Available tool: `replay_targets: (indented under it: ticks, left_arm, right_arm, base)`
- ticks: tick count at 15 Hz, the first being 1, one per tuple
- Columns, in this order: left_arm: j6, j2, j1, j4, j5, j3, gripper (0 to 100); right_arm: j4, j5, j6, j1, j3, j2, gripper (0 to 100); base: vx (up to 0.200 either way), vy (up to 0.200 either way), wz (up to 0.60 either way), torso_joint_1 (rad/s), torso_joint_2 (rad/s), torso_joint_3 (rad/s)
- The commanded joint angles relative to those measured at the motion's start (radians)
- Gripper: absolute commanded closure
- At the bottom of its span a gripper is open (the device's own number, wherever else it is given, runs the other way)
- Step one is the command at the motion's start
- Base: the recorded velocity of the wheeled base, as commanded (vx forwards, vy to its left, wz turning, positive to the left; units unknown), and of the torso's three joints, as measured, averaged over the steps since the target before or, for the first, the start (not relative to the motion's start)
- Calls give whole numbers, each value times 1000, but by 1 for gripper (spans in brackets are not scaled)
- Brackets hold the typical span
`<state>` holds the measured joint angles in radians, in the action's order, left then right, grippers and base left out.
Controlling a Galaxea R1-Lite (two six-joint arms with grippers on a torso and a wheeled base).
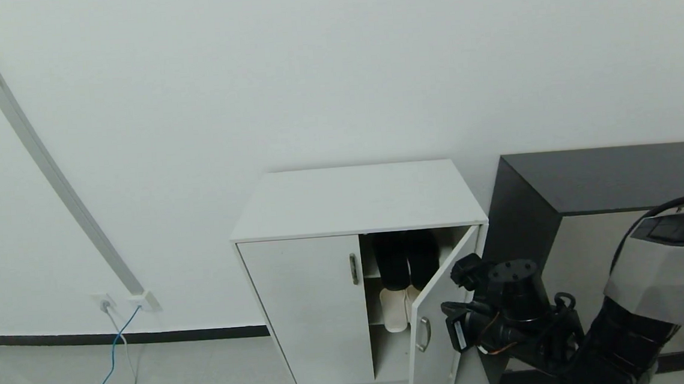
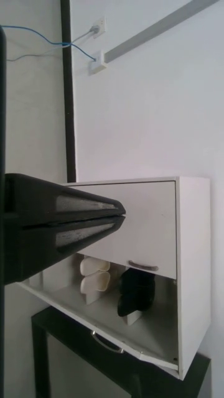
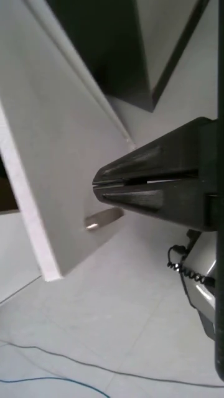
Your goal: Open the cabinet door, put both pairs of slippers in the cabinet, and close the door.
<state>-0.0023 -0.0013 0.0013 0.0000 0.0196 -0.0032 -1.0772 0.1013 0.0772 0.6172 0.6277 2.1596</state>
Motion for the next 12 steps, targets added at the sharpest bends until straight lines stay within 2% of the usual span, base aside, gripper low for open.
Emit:
replay_targets:
  ticks: [1,8,12]
  left_arm:
    - [-1,1,0,-2,0,0,100]
    - [-1,1,0,0,0,0,100]
    - [-1,1,0,0,0,0,100]
  right_arm:
    - [2,-2,1,-4,78,86,100]
    - [8,-2,3,-54,288,221,100]
    - [68,-2,3,-79,406,270,100]
  base:
    - [0,0,0,0,0,0]
    - [0,0,0,0,0,0]
    - [0,0,0,0,0,0]
